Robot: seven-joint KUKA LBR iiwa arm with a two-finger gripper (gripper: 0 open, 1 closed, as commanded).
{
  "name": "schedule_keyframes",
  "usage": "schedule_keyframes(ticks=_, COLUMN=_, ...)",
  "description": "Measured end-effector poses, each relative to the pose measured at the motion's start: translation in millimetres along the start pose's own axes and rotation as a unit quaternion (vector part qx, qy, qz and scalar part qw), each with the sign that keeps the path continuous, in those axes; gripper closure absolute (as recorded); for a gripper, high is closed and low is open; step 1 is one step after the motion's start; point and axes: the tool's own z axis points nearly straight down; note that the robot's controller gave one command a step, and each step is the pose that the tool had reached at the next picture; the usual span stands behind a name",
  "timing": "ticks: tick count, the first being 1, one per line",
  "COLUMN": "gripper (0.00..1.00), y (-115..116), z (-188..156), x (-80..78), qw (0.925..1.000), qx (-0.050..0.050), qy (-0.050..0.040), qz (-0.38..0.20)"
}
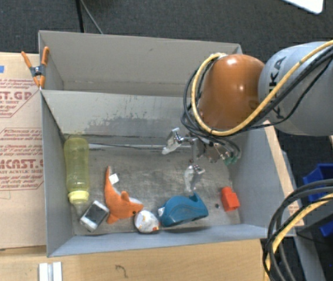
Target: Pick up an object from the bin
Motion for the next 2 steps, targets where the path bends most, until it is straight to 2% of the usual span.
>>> schedule_keyframes(ticks=1, gripper=0.0, y=4.3, z=30.0, x=56.0, qw=0.9954, qx=0.0, qy=0.0022, qz=-0.095)
schedule_keyframes(ticks=2, gripper=0.0, y=13.9, z=43.5, x=82.4, qw=0.9967, qx=-0.005, qy=0.0088, qz=-0.081)
